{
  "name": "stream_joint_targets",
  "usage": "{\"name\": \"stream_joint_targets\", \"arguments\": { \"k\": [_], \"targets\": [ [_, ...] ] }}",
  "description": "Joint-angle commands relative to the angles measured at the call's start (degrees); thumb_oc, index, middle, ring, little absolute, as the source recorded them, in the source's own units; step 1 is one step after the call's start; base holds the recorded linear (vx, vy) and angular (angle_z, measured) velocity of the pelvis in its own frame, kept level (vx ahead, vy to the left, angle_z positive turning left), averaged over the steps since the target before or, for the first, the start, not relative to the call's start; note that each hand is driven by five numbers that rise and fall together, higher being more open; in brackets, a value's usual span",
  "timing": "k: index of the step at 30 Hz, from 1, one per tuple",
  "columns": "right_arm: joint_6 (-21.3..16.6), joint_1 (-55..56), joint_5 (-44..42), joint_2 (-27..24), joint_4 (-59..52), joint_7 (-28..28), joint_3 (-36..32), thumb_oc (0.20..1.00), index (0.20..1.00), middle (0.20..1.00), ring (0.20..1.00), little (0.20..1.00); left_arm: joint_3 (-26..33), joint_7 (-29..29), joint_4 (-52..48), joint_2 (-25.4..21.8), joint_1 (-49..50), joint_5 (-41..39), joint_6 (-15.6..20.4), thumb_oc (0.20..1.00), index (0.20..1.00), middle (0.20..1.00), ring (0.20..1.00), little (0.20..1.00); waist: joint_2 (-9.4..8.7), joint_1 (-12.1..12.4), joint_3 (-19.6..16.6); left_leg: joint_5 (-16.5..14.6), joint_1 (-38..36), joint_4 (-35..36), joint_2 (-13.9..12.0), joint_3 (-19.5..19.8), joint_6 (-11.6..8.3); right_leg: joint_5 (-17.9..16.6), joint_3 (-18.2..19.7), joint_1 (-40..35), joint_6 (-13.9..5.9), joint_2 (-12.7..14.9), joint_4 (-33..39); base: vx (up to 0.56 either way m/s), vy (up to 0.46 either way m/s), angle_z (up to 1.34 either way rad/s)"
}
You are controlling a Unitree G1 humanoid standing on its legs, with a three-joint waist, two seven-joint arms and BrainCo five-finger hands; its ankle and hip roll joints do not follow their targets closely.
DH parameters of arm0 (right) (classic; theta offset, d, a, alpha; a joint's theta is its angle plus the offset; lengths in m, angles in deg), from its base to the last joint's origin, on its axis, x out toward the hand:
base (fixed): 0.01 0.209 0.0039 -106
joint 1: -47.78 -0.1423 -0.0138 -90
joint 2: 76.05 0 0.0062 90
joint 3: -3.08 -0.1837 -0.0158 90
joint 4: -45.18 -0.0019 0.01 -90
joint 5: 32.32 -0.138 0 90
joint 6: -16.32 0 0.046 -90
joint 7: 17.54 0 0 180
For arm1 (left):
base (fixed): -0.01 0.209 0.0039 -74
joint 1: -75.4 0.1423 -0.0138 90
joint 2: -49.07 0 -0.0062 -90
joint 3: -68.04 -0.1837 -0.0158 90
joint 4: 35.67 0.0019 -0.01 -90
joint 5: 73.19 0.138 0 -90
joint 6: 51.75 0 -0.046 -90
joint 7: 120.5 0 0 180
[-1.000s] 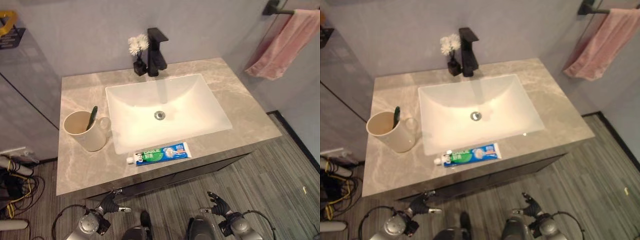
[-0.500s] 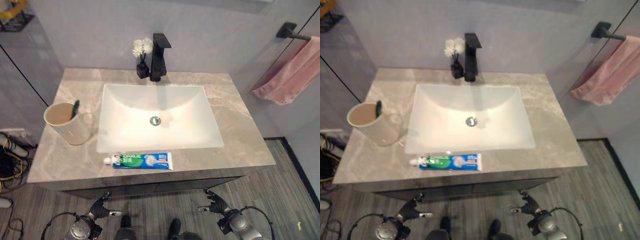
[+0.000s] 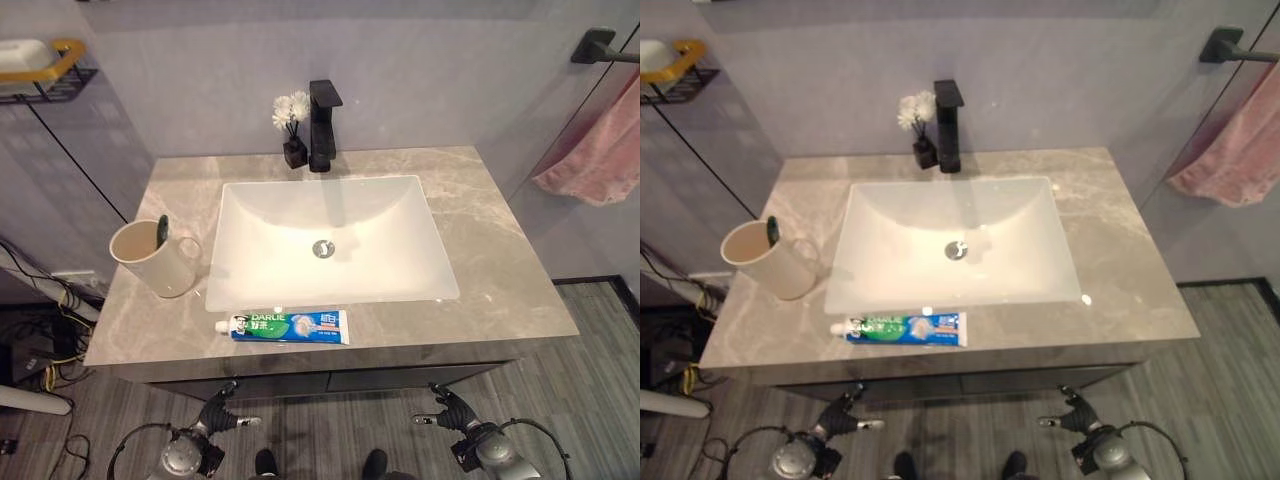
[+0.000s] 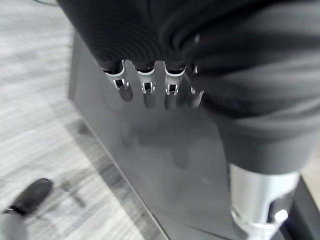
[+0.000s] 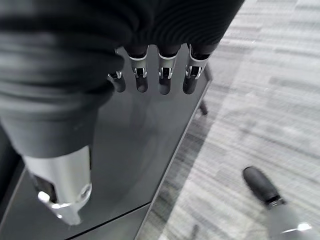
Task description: Put brush and paste in cup on sink, flatten towel.
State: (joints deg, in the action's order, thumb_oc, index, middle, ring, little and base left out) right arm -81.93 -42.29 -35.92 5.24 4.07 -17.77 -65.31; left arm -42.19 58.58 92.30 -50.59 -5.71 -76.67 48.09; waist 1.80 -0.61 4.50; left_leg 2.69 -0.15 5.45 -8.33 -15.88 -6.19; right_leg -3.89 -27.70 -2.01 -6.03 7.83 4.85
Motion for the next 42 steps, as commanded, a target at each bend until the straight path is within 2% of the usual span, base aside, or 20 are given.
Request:
{"name": "stream_joint_targets", "arguments": {
  "k": [1,6,7,9,10,11,12,15,16,17,18,19,20,22,24,25,29,30,36,42],
  "targets": [
    [-0.8,-2.7,1.0,-0.1,0.4,0.5,0.6,1.0,1.0,1.0,1.0,1.0,0.4,0.9,-0.9,-2.0,-1.1,0.7,2.3,1.0,1.0,1.0,1.0,1.0,-1.93,0.4,-0.2,3.0,1.4,-0.5,-3.0,0.7,-1.58,0.9,2.6,0.9,-3.74,4.1,-1.7,0.0,0.089,0.1],
    [-0.6,-3.3,1.9,-0.6,2.9,-0.2,0.4,1.0,1.0,1.0,1.0,1.0,0.5,6.8,-9.9,-8.7,4.1,-2.1,2.2,1.0,1.0,1.0,1.0,1.0,-1.11,0.6,-0.1,2.6,1.8,-0.5,-2.6,1.1,-1.43,-0.2,2.0,1.2,-4.5,5.0,-1.8,-0.01,0.087,0.12],
    [-0.3,-3.5,2.4,-1.5,4.3,-1.1,0.0,1.0,1.0,1.0,1.0,1.0,1.6,10.4,-16.4,-14.3,8.0,-3.7,2.6,1.0,1.0,1.0,1.0,1.0,-0.64,0.7,0.0,2.6,1.9,-0.5,-2.7,1.1,-1.48,-0.6,2.1,1.5,-4.86,5.2,-1.9,-0.01,0.068,0.0],
    [-0.3,-3.9,3.8,-3.2,6.0,-2.2,-0.1,1.0,1.0,1.0,1.0,1.0,3.7,15.1,-24.0,-21.0,12.6,-7.3,2.3,1.0,1.0,1.0,1.0,1.0,-0.26,0.8,0.0,2.5,1.9,-0.5,-2.8,0.8,-1.59,-0.9,2.3,1.6,-5.22,5.4,-1.7,-0.01,0.067,-0.02],
    [-0.4,-3.9,3.8,-3.0,6.1,-2.2,0.0,1.0,1.0,1.0,1.0,1.0,4.2,15.2,-24.5,-21.3,13.1,-7.4,2.0,1.0,1.0,1.0,1.0,1.0,-0.42,0.7,0.0,2.5,1.9,-0.5,-2.8,0.7,-1.59,-0.9,2.3,1.6,-5.22,5.4,-1.7,0.0,0.037,-0.03],
    [-0.4,-4.0,4.3,-3.8,6.8,-2.6,0.0,1.0,1.0,1.0,1.0,1.0,5.8,17.3,-28.6,-24.4,15.4,-10.0,1.9,1.0,1.0,1.0,1.0,1.0,-0.36,0.8,-0.1,2.5,1.9,-0.5,-2.8,0.7,-1.66,-1.1,2.5,1.6,-5.41,5.5,-1.4,0.0,0.044,-0.01],
    [-0.2,-4.5,5.8,-5.3,10.8,-3.1,-0.3,1.0,1.0,1.0,1.0,1.0,9.3,21.8,-37.8,-31.1,19.4,-16.2,0.8,1.0,1.0,1.0,1.0,1.0,0.11,1.1,-0.3,2.5,2.0,-0.5,-2.8,0.6,-1.8,-1.5,2.4,1.6,-5.77,5.6,-1.0,0.0,0.051,-0.02],
    [0.4,-5.1,7.6,-5.4,18.6,-3.3,-1.0,1.0,1.0,1.0,1.0,1.0,16.4,28.1,-50.2,-40.8,26.6,-26.8,-1.4,1.0,1.0,1.0,1.0,1.0,0.61,1.6,-0.4,2.7,2.0,-0.5,-2.8,0.6,-1.97,-2.0,2.3,1.4,-6.15,5.7,-0.5,0.0,0.015,-0.01],
    [0.3,-5.2,7.7,-5.0,18.7,-3.3,-0.8,1.0,1.0,1.0,1.0,1.0,17.5,28.1,-50.9,-41.1,27.8,-27.0,-1.7,1.0,1.0,1.0,1.0,1.0,0.31,1.5,-0.4,2.7,2.0,-0.5,-2.8,0.6,-1.98,-2.0,2.3,1.4,-6.14,5.7,-0.5,0.0,0.001,0.05],
    [0.5,-4.1,9.5,-4.4,21.9,-3.7,-0.8,1.0,1.0,1.0,1.0,1.0,21.4,32.2,-56.2,-45.6,31.2,-35.6,-3.0,1.0,1.0,1.0,1.0,1.0,0.82,2.0,-0.6,2.8,2.2,-0.5,-3.0,0.6,-2.21,-2.1,2.2,1.5,-6.34,5.7,-0.3,0.07,-0.013,0.01],
    [0.6,-3.3,10.2,-3.5,23.1,-3.8,-0.7,1.0,1.0,1.0,1.0,1.0,25.3,34.4,-59.5,-47.1,34.1,-40.4,-3.9,1.0,1.0,1.0,1.0,1.0,0.56,1.9,-1.0,1.8,1.8,-0.5,-3.2,1.2,-2.84,-1.4,2.9,1.1,-6.92,5.5,-0.2,0.07,-0.044,0.02],
    [0.2,-0.7,10.9,-3.3,22.7,-4.2,-0.9,1.0,1.0,1.0,1.0,1.0,28.7,37.1,-62.2,-47.2,33.9,-49.5,-4.9,1.0,1.0,1.0,1.0,1.0,0.46,2.1,-1.1,2.1,1.9,-0.5,-3.5,1.3,-3.16,-1.3,2.6,1.0,-6.83,5.3,-0.2,0.08,-0.055,-0.01],
    [-0.1,0.7,10.9,-3.3,22.0,-4.4,-1.1,1.0,1.0,1.0,1.0,1.0,30.7,36.9,-62.8,-47.6,33.2,-50.4,-3.7,1.0,1.0,1.0,1.0,1.0,0.28,2.1,-1.3,2.3,2.0,-0.5,-3.6,1.5,-3.3,-1.2,2.5,1.0,-6.74,5.1,-0.1,0.02,-0.069,0.0],
    [-0.6,3.0,9.7,-3.0,21.2,-4.7,-2.4,1.0,1.0,1.0,1.0,1.0,35.1,33.5,-65.4,-48.1,30.1,-48.7,-0.3,1.0,1.0,1.0,1.0,1.0,-0.17,2.1,-1.6,2.7,2.2,-0.5,-3.8,1.8,-3.6,-1.1,2.1,0.9,-6.52,4.8,-0.1,0.01,-0.046,0.01],
    [-0.6,3.9,9.1,-2.8,20.9,-4.6,-2.8,1.0,1.0,1.0,1.0,1.0,35.6,32.0,-65.4,-48.0,27.8,-48.9,0.6,1.0,1.0,1.0,1.0,1.0,-0.26,2.2,-1.7,2.8,2.3,-0.5,-3.9,1.8,-3.76,-1.0,2.0,0.8,-6.41,4.6,-0.1,0.01,-0.036,0.02],
    [-0.4,5.2,7.4,-2.0,20.2,-4.5,-3.6,1.0,1.0,1.0,1.0,1.0,38.5,28.6,-66.2,-46.7,24.8,-48.6,2.5,1.0,1.0,1.0,1.0,1.0,-0.47,2.2,-2.0,3.0,2.3,-0.5,-4.1,1.9,-3.89,-0.8,1.9,0.7,-6.33,4.4,0.1,0.02,-0.043,0.03],
    [-0.3,6.2,4.9,-0.8,18.9,-4.1,-4.8,1.0,1.0,1.0,1.0,1.0,40.5,22.7,-66.4,-45.1,19.3,-43.9,5.5,1.0,1.0,1.0,1.0,1.0,-0.67,2.1,-2.1,2.8,1.9,-0.5,-4.3,1.6,-4.07,-0.5,2.5,0.8,-6.29,4.3,0.2,0.02,-0.023,-0.02],
    [-0.3,6.2,4.4,-0.7,18.7,-4.1,-5.1,1.0,1.0,1.0,1.0,1.0,40.5,22.1,-66.4,-44.9,18.6,-42.6,5.7,1.0,1.0,1.0,1.0,1.0,-0.74,2.0,-2.1,3.7,2.4,-0.5,-4.2,0.9,-3.51,-1.3,2.3,1.5,-5.8,4.5,0.2,-0.04,0.01,-0.02],
    [0.1,5.9,3.6,-0.4,18.9,-3.9,-6.1,1.0,1.0,1.0,1.0,1.0,40.4,19.2,-64.7,-44.8,16.7,-33.9,6.7,1.0,1.0,1.0,1.0,1.0,-0.76,1.7,-2.0,3.0,1.6,-0.5,-4.0,-0.6,-3.36,-1.5,4.1,2.3,-6.12,4.9,0.2,0.0,0.011,-0.13],
    [0.2,5.7,2.4,-1.0,18.2,-3.6,-7.5,1.0,1.0,1.0,1.0,1.0,32.9,17.1,-62.8,-45.1,10.2,-19.7,7.8,1.0,1.0,1.0,1.0,1.0,-0.61,0.0,-0.3,2.5,2.8,-0.5,-3.4,-1.2,-3.0,-2.2,5.7,4.7,-6.31,5.5,0.2,-0.02,0.016,-0.09]
  ]
}}
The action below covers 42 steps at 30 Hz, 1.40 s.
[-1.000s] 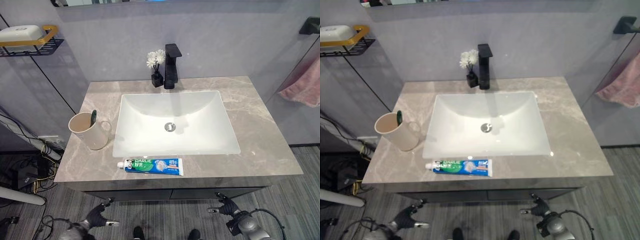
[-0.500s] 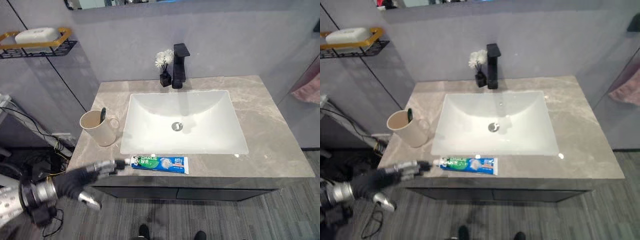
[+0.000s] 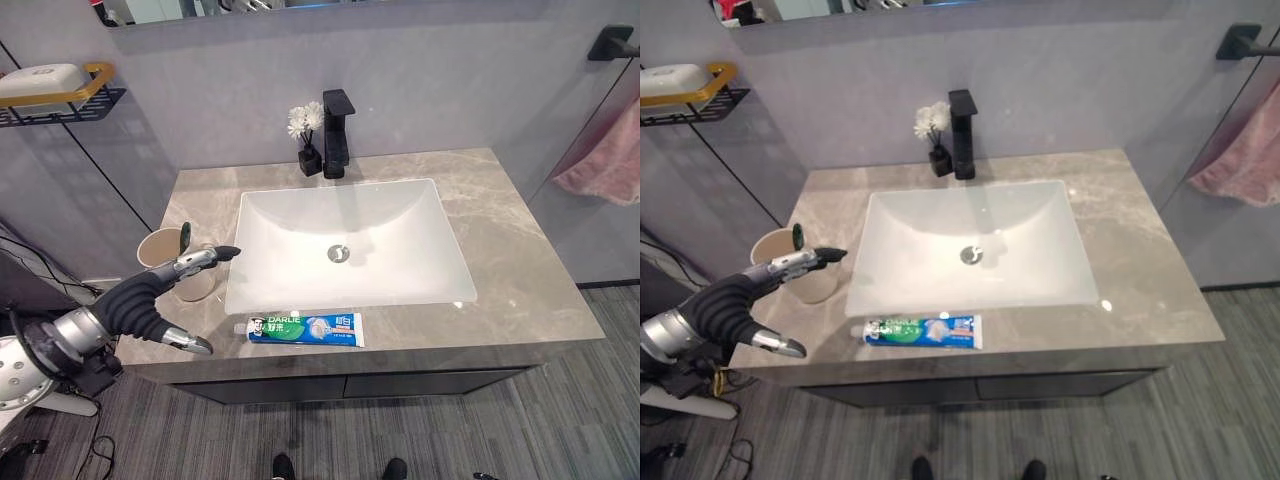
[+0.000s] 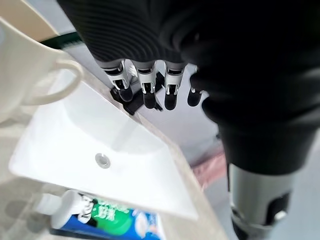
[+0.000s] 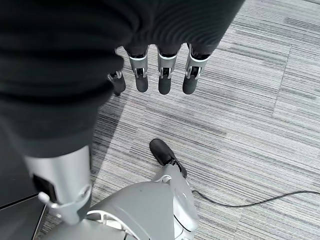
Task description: Put brush and paste in cup on sink, flatten towel.
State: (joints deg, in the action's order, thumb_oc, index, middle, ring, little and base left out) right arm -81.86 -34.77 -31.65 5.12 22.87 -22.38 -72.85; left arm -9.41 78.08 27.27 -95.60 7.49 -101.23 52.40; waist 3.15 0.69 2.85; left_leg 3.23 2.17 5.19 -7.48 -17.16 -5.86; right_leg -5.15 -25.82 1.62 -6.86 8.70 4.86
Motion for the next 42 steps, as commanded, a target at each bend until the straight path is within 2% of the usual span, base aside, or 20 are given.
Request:
{"name": "stream_joint_targets", "arguments": {
  "k": [1,7,14,20,29,42],
  "targets": [
    [0.2,-2.0,-1.8,-0.9,-0.8,1.0,0.1,1.0,1.0,1.0,1.0,1.0,-1.2,-2.4,2.7,0.4,-3.9,6.0,3.4,1.0,1.0,1.0,1.0,1.0,-1.98,-1.6,1.7,2.0,0.9,-0.2,-4.3,-0.1,-3.3,-1.0,4.1,1.6,-5.52,4.7,0.1,-0.05,0.028,-0.22],
    [0.5,-2.6,-1.1,-1.6,-1.5,1.4,0.4,1.0,1.0,1.0,1.0,1.0,-7.0,-4.0,5.6,3.7,-7.4,13.6,3.9,1.0,1.0,1.0,1.0,1.0,-1.83,-2.8,2.5,2.0,2.2,-0.2,-4.3,-1.2,-3.05,-1.7,6.0,4.5,-5.62,5.0,0.1,-0.02,0.02,-0.16],
    [0.5,-3.2,-1.3,-1.9,-2.9,2.0,0.1,1.0,1.0,1.0,1.0,1.0,-9.5,-5.8,8.2,5.1,-8.6,22.0,4.3,1.0,1.0,1.0,1.0,1.0,-1.93,-3.3,3.1,1.9,2.6,-0.2,-4.3,-1.9,-2.91,-1.9,7.0,5.7,-5.77,5.1,0.1,0.0,0.004,-0.08],
    [0.5,-3.8,-0.9,-2.5,-4.4,2.0,1.1,1.0,1.0,1.0,1.0,1.0,-10.9,-5.5,8.8,5.9,-9.1,23.4,4.3,1.0,1.0,1.0,1.0,1.0,-2.19,-3.5,3.6,2.0,3.2,-0.2,-4.4,-2.3,-2.9,-2.1,7.4,6.6,-5.63,5.0,0.1,-0.03,-0.009,-0.08],
    [0.2,-5.2,-1.7,-4.2,-8.2,2.5,1.6,1.0,1.0,1.0,1.0,1.0,-10.8,-7.6,9.9,6.3,-9.1,26.1,4.6,1.0,1.0,1.0,1.0,1.0,-2.5,-3.3,6.3,3.1,4.9,-0.2,-5.0,-2.1,-3.09,-2.6,8.1,8.8,-5.12,4.6,0.1,-0.04,-0.011,-0.02],
    [0.0,-5.6,-1.9,-3.4,-8.1,3.1,1.9,1.0,1.0,1.0,1.0,1.0,-11.0,-10.4,11.9,8.8,-9.1,30.4,5.1,1.0,1.0,1.0,1.0,1.0,-2.37,-3.4,6.4,3.6,5.9,-0.2,-5.5,-2.6,-3.5,-2.6,8.4,10.0,-5.01,4.3,0.1,0.0,0.0,0.0]
  ]
}}
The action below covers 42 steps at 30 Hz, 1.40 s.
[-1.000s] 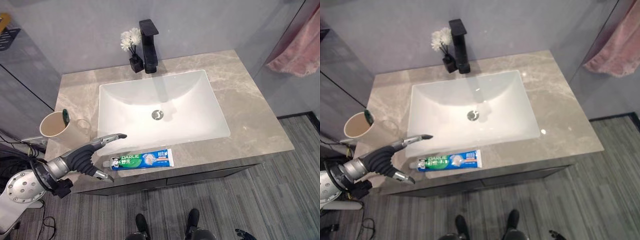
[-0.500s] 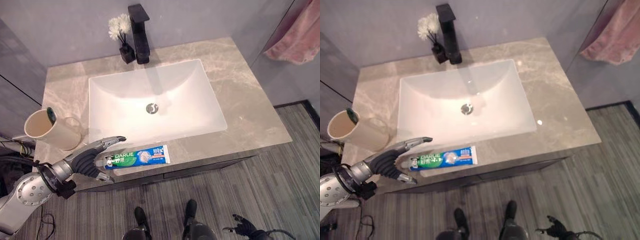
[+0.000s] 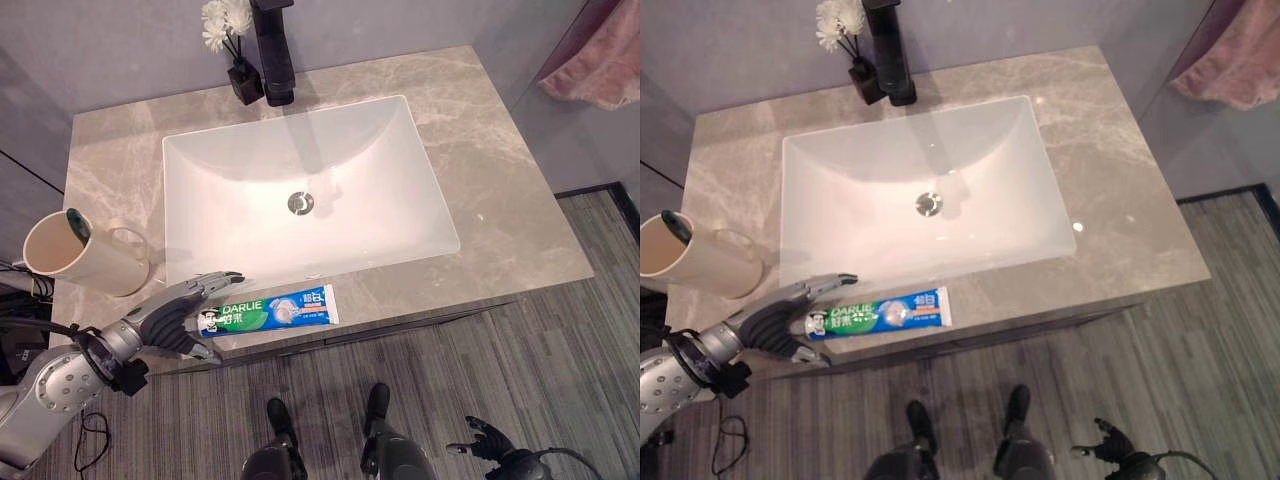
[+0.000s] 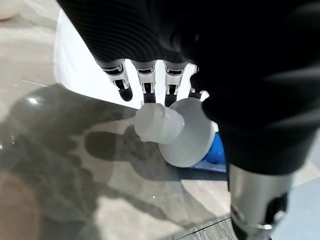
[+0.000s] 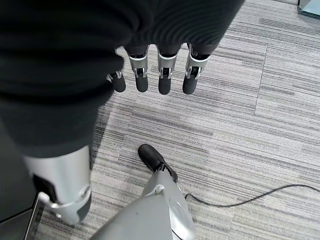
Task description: Put brush and paste in cup on sink, flatten towel.
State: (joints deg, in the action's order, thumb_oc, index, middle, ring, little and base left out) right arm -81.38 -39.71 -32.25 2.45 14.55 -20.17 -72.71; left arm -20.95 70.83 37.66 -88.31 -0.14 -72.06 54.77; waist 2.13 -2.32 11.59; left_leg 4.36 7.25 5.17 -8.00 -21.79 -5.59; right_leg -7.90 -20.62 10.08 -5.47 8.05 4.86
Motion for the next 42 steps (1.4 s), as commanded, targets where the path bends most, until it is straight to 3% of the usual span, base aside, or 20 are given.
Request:
{"name": "stream_joint_targets", "arguments": {
  "k": [1,8,9,11,13,14,16,25,28,36,37,39,42],
  "targets": [
    [-0.5,-0.6,-1.4,-0.7,0.1,0.9,1.7,1.0,1.0,1.0,1.0,1.0,0.5,-3.4,1.5,1.6,-1.4,1.6,2.8,1.0,1.0,1.0,1.0,1.0,-1.34,-0.4,-2.3,2.5,0.8,-0.2,-5.0,2.0,-3.76,0.1,3.2,1.6,-6.39,5.0,0.1,0.0,0.0,0.0],
    [-0.6,-0.6,-1.5,-0.6,-0.3,1.2,1.7,1.0,1.0,1.0,1.0,1.0,0.6,-5.2,1.5,2.1,-1.4,4.3,3.3,1.0,1.0,1.0,1.0,1.0,-1.45,-0.5,-2.3,2.4,0.8,-0.2,-5.2,1.8,-3.84,0.1,3.4,2.0,-6.38,4.8,0.1,0.0,-0.002,0.0],
    [-0.7,-0.5,-1.5,-0.6,-0.5,1.5,1.7,1.0,1.0,1.0,1.0,1.0,0.3,-6.0,1.9,2.8,-1.4,5.4,3.4,0.875,0.875,0.875,0.875,0.875,-1.62,-0.6,-2.2,2.4,0.9,-0.2,-5.3,1.8,-3.86,0.2,3.4,2.1,-6.38,4.8,0.1,0.0,0.0,0.0],
    [-0.9,-0.7,-1.7,-0.4,-0.8,2.0,1.6,1.0,1.0,1.0,1.0,1.0,0.6,-7.4,2.0,2.8,-1.1,8.4,3.8,0.501,0.501,0.501,0.501,0.501,-1.67,-0.5,-2.0,2.4,1.0,-0.2,-5.3,1.9,-3.86,0.2,3.4,2.2,-6.34,4.7,0.1,0.0,-0.011,-0.02],
    [-1.0,-0.8,-1.8,-0.4,-1.0,2.1,1.7,1.0,1.0,1.0,1.0,1.0,0.5,-7.7,2.3,2.7,-1.0,9.6,3.8,0.482,0.482,0.482,0.482,0.482,-1.72,-0.4,-1.9,2.4,1.1,-0.2,-5.4,1.9,-3.85,0.2,3.5,2.3,-6.33,4.7,0.1,0.0,0.0,0.0],
    [-1.0,-0.8,-1.7,-0.5,-1.3,2.2,1.6,1.0,1.0,1.0,1.0,1.0,0.5,-8.1,2.4,2.5,-0.9,11.1,3.9,0.351,0.351,0.351,0.351,0.351,-1.77,-0.4,-1.9,2.4,1.1,-0.2,-5.3,1.9,-3.83,0.3,3.6,2.3,-6.32,4.7,0.1,0.0,0.0,0.0],
    [-1.1,-1.0,-1.8,-0.4,-1.2,2.5,1.6,1.0,1.0,1.0,1.0,1.0,0.2,-8.9,2.8,2.4,-1.0,13.5,4.2,0.216,0.216,0.216,0.216,0.216,-1.85,-0.3,-1.8,2.4,1.2,-0.2,-5.3,1.9,-3.83,0.3,3.7,2.4,-6.32,4.7,0.1,0.0,0.0,-0.03],
    [-1.5,-1.3,-1.9,-0.3,-1.3,4.0,1.6,1.0,1.0,1.0,1.0,1.0,-3.0,-9.8,3.2,2.7,-1.6,16.5,5.1,0.2,0.2,0.2,0.2,0.2,-2.03,-0.6,-1.7,2.2,1.1,-0.2,-5.4,1.7,-3.77,0.3,3.9,2.6,-6.39,4.7,0.1,0.0,-0.001,-0.01],
    [-1.2,-1.4,-2.1,0.6,1.5,4.9,0.9,1.0,1.0,1.0,1.0,1.0,-3.9,-10.8,3.8,3.8,-2.9,18.4,5.0,0.2,0.2,0.2,0.2,0.2,-2.12,-0.5,-3.1,1.6,-0.4,-0.2,-5.5,1.7,-3.82,0.9,3.6,0.9,-6.44,4.7,0.1,0.08,-0.002,-0.02],
    [-1.7,-1.9,-12.5,2.8,6.7,9.1,-8.6,1.0,1.0,1.0,1.0,1.0,-2.0,-20.4,7.4,6.7,-7.6,26.5,3.4,0.2,0.2,0.2,0.2,0.2,-2.79,-0.9,-7.8,-0.4,-5.5,-0.2,-5.8,1.3,-3.65,2.4,3.3,-4.4,-6.49,4.2,0.1,0.06,-0.007,0.0],
    [-2.3,-2.0,-16.2,2.4,7.3,10.6,-12.1,1.0,1.0,1.0,1.0,1.0,-0.8,-22.9,8.1,7.4,-8.7,28.1,2.5,0.2,0.2,0.2,0.2,0.2,-3.06,-1.3,-8.9,-0.8,-6.5,-0.2,-5.9,1.1,-3.59,2.7,3.2,-5.3,-6.52,4.2,0.1,0.0,0.0,0.0],
    [-3.5,-1.8,-21.2,1.5,4.7,12.8,-17.4,1.0,1.0,1.0,1.0,1.0,1.9,-26.4,8.9,8.5,-9.8,30.5,1.3,0.2,0.2,0.2,0.2,0.2,-3.28,-1.8,-10.3,-1.3,-7.6,-0.2,-5.9,0.9,-3.47,3.0,3.4,-6.2,-6.5,3.9,0.1,0.0,0.0,0.0],
    [-4.9,-0.5,-21.0,0.0,-2.0,15.8,-21.0,1.0,1.0,1.0,1.0,1.0,4.0,-29.2,9.0,9.4,-11.0,32.3,0.6,0.2,0.2,0.2,0.2,0.2,-3.38,-2.5,-11.2,-1.7,-8.5,-0.2,-5.9,0.5,-3.34,3.2,3.8,-6.9,-6.44,3.8,0.1,0.01,0.014,-0.05]
  ]
}}
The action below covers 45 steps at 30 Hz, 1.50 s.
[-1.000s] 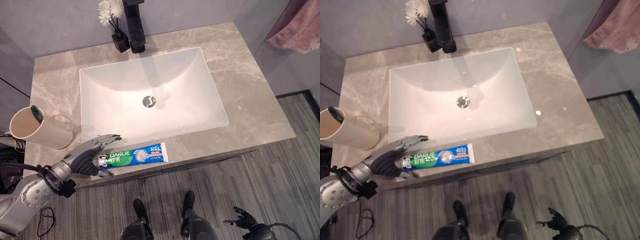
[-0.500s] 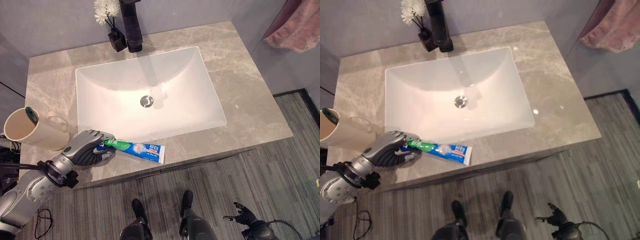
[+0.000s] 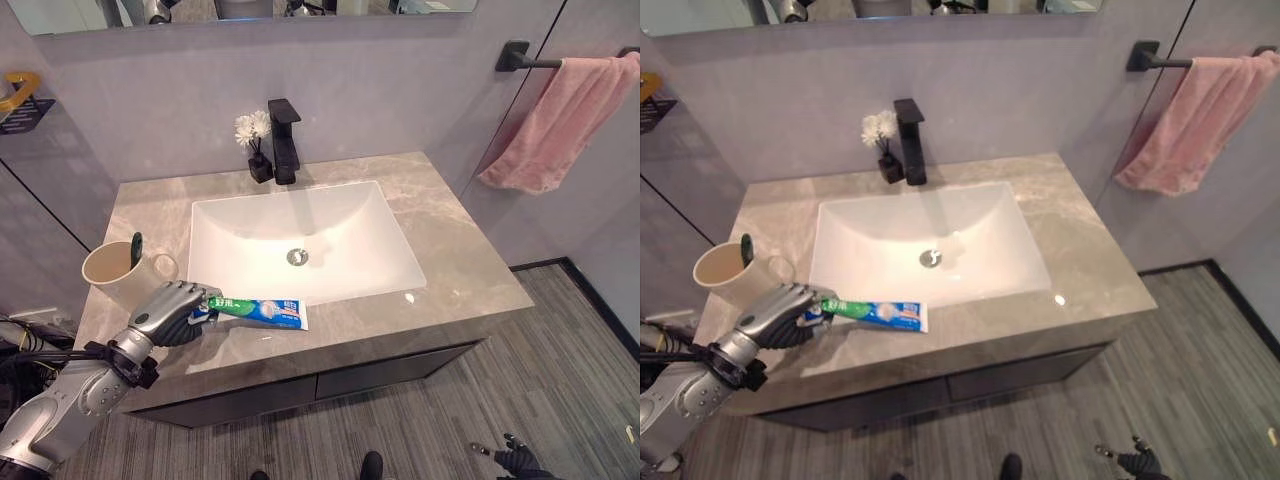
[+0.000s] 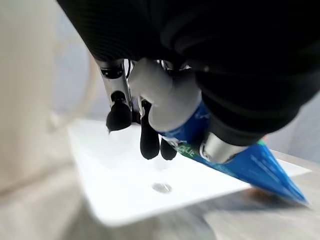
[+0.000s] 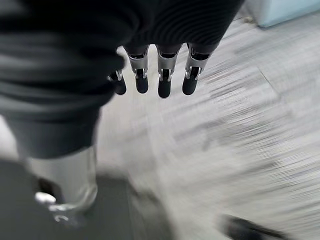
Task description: Put brush and paste in cup on sink, flatten towel.
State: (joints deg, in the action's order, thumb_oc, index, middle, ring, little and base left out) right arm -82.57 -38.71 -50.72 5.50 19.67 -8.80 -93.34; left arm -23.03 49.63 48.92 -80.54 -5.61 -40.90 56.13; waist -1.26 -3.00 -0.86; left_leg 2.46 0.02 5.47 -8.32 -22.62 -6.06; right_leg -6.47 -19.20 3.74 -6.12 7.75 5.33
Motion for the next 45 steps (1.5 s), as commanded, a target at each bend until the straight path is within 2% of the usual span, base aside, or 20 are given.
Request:
{"name": "stream_joint_targets", "arguments": {
  "k": [1,3,4,9,10,12,13,16,18,21,23,24,26,27,30,33,37,42,45],
  "targets": [
    [-3.5,-1.2,-2.4,-3.0,-7.5,4.6,-0.5,1.0,1.0,1.0,1.0,1.0,6.0,-8.0,-2.3,1.7,-5.5,1.2,-0.8,0.2,0.2,0.2,0.2,0.2,0.06,-1.7,1.3,0.2,-1.3,-0.5,-5.6,1.3,-2.87,1.7,2.3,-0.6,-5.8,4.1,-0.3,0.0,0.0,0.0],
    [-5.0,0.6,-1.0,-4.5,-16.3,9.2,-5.6,1.0,1.0,1.0,1.0,1.0,8.2,-10.5,-3.0,2.6,-6.9,3.3,-1.5,0.2,0.2,0.2,0.2,0.2,-0.07,-2.7,0.1,-0.2,-2.1,-0.5,-5.6,1.0,-2.72,1.8,2.4,-1.3,-5.76,4.1,-0.3,0.01,0.003,-0.02],
    [-4.7,1.0,-0.8,-4.3,-16.9,9.4,-5.8,1.0,1.0,1.0,1.0,1.0,8.1,-10.5,-3.1,2.7,-6.9,3.4,-1.5,0.2,0.2,0.2,0.2,0.2,-0.02,-2.6,0.2,-0.2,-2.2,-0.5,-5.6,1.0,-2.71,1.9,2.4,-1.4,-5.78,4.1,-0.3,0.0,0.0,0.0],
    [-6.1,2.8,8.2,-5.8,-35.2,18.1,-13.4,1.0,1.0,1.0,1.0,1.0,10.4,-14.8,-3.9,4.5,-11.4,6.6,-2.6,0.2,0.2,0.2,0.2,0.2,0.22,-3.9,-1.2,-0.7,-3.3,-0.5,-5.5,0.9,-2.43,2.1,2.5,-2.5,-5.61,4.2,-0.3,0.0,0.005,-0.02],
    [-6.0,2.8,8.2,-5.8,-35.4,18.1,-13.5,1.0,1.0,1.0,1.0,1.0,10.3,-14.9,-3.9,4.5,-11.5,6.6,-2.6,0.2,0.2,0.2,0.2,0.2,0.21,-3.9,-1.2,-0.7,-3.3,-0.5,-5.5,0.9,-2.43,2.1,2.5,-2.6,-5.61,4.2,-0.3,0.0,0.0,0.0],
    [-7.6,1.6,9.9,-5.4,-42.7,21.0,-15.6,1.0,1.0,1.0,1.0,1.0,10.6,-16.8,-4.1,5.2,-13.9,7.2,-3.4,0.2,0.2,0.2,0.2,0.2,0.32,-4.2,-1.6,-0.8,-3.5,-0.5,-5.5,1.0,-2.32,2.1,2.4,-2.9,-5.56,4.2,-0.3,0.0,0.002,-0.03],
    [-8.0,0.3,12.6,-5.7,-47.5,22.3,-15.2,1.0,1.0,1.0,1.0,1.0,9.9,-17.9,-4.2,5.4,-16.3,7.7,-4.1,0.2,0.2,0.2,0.2,0.2,0.48,-4.4,-2.0,-0.9,-3.6,-0.5,-5.5,1.0,-2.25,2.2,2.4,-3.1,-5.47,4.2,-0.3,-0.02,0.008,-0.07],
    [-3.6,0.1,33.2,-12.6,-57.0,24.5,-13.2,1.0,1.0,1.0,1.0,1.0,10.5,-19.4,-4.7,4.4,-19.0,9.9,-5.0,0.2,0.2,0.2,0.2,0.2,0.4,-4.4,-2.5,-0.8,-3.7,-0.5,-5.6,1.1,-2.25,2.4,2.6,-3.3,-5.35,3.9,-0.3,-0.02,-0.002,-0.1],
    [-3.4,-3.2,38.5,-16.6,-63.1,22.7,-10.9,1.0,1.0,1.0,1.0,1.0,10.0,-20.2,-5.5,4.1,-22.3,10.3,-5.4,0.2,0.2,0.2,0.2,0.2,0.27,-4.3,-2.9,-0.7,-3.8,-0.5,-5.7,1.1,-2.35,2.6,2.6,-3.4,-5.31,3.8,-0.3,0.0,-0.006,-0.02],
    [-4.9,-11.6,37.0,-19.3,-68.8,19.4,-4.9,1.0,1.0,1.0,1.0,1.0,7.4,-21.9,-5.1,3.5,-28.9,10.2,-7.0,0.2,0.2,0.2,0.2,0.2,0.27,-4.1,-3.2,-0.6,-4.0,-0.5,-5.7,1.1,-2.37,2.6,2.7,-3.6,-5.25,3.6,-0.3,0.0,0.0,0.0],
    [-5.4,-15.0,35.5,-20.0,-68.3,18.5,-2.1,1.0,1.0,1.0,1.0,1.0,5.8,-22.5,-4.2,3.2,-31.9,10.2,-7.5,0.2,0.2,0.2,0.2,0.2,0.26,-3.9,-3.1,-0.6,-4.1,-0.5,-5.7,1.0,-2.34,2.6,2.7,-3.7,-5.24,3.6,-0.3,-0.02,0.002,0.01],
    [-7.0,-22.3,29.3,-18.0,-68.5,15.8,4.1,1.0,1.0,1.0,1.0,1.0,2.8,-23.6,-2.6,3.6,-37.7,9.6,-9.1,0.2,0.2,0.2,0.2,0.2,0.18,-3.5,-3.2,-0.1,-4.1,-0.5,-5.7,0.9,-2.21,2.3,2.8,-3.6,-5.01,3.7,-0.3,0.0,0.0,0.0],
    [-7.3,-25.5,26.4,-16.6,-67.4,15.4,6.4,1.0,1.0,1.0,1.0,1.0,1.2,-24.0,-1.7,3.7,-40.3,9.4,-9.5,0.2,0.2,0.2,0.2,0.2,0.18,-3.3,-3.3,-0.1,-4.1,-0.5,-5.6,0.9,-2.17,2.3,2.8,-3.7,-4.98,3.8,-0.3,-0.02,0.003,0.01],
    [-8.7,-31.6,17.8,-10.8,-66.0,14.1,11.4,1.0,1.0,1.0,1.0,1.0,-1.2,-25.7,0.0,4.4,-45.6,8.8,-11.0,0.2,0.2,0.2,0.2,0.2,0.47,-2.7,-3.6,-0.4,-4.4,-0.5,-5.5,0.9,-2.17,2.4,2.8,-3.9,-5.0,3.9,-0.3,0.0,0.0,0.0],
    [-11.5,-37.8,2.3,-1.3,-62.3,12.0,16.5,1.0,1.0,1.0,1.0,1.0,-3.4,-28.4,1.3,5.8,-51.4,8.1,-12.8,0.2,0.2,0.2,0.2,0.2,0.43,-1.7,-3.6,-0.3,-4.4,-0.5,-5.4,0.9,-2.07,2.3,2.7,-4.1,-4.79,4.1,-0.3,0.0,0.0,0.0],
    [-13.5,-42.9,-7.8,4.5,-59.4,9.0,21.0,1.0,1.0,1.0,1.0,1.0,-4.5,-30.3,0.8,6.0,-55.2,7.8,-13.5,0.2,0.2,0.2,0.2,0.2,0.34,-0.8,-3.5,-0.1,-4.4,-0.5,-5.3,0.8,-2.08,2.1,2.4,-4.2,-4.7,4.5,-0.3,0.0,0.005,0.03],
    [-15.5,-47.5,-17.5,10.4,-57.5,4.6,24.9,1.0,1.0,1.0,1.0,1.0,-6.4,-32.5,0.7,6.2,-59.7,7.2,-13.9,0.2,0.2,0.2,0.2,0.2,0.34,0.4,-3.5,0.4,-4.0,-0.5,-5.0,1.2,-2.05,1.8,1.8,-4.3,-4.45,4.9,-0.3,0.0,0.0,0.0],
    [-18.6,-48.7,-40.1,19.7,-57.1,-4.3,27.1,1.0,1.0,1.0,1.0,1.0,-8.3,-34.2,0.0,7.5,-62.4,7.6,-14.6,0.2,0.2,0.2,0.2,0.2,0.36,1.6,-3.6,0.3,-3.6,-0.5,-4.6,1.8,-2.09,2.0,0.8,-4.8,-4.5,5.4,-0.3,0.01,0.009,0.14],
    [-20.1,-50.9,-43.6,21.1,-56.4,-6.5,26.9,1.0,1.0,1.0,1.0,1.0,-10.1,-34.7,0.2,7.6,-63.9,7.8,-14.5,0.2,0.2,0.2,0.2,0.2,0.23,2.4,-3.7,0.4,-3.1,-0.5,-4.5,2.3,-2.15,2.1,0.0,-5.0,-4.52,5.6,-0.3,0.02,0.004,0.14]
  ]
}}
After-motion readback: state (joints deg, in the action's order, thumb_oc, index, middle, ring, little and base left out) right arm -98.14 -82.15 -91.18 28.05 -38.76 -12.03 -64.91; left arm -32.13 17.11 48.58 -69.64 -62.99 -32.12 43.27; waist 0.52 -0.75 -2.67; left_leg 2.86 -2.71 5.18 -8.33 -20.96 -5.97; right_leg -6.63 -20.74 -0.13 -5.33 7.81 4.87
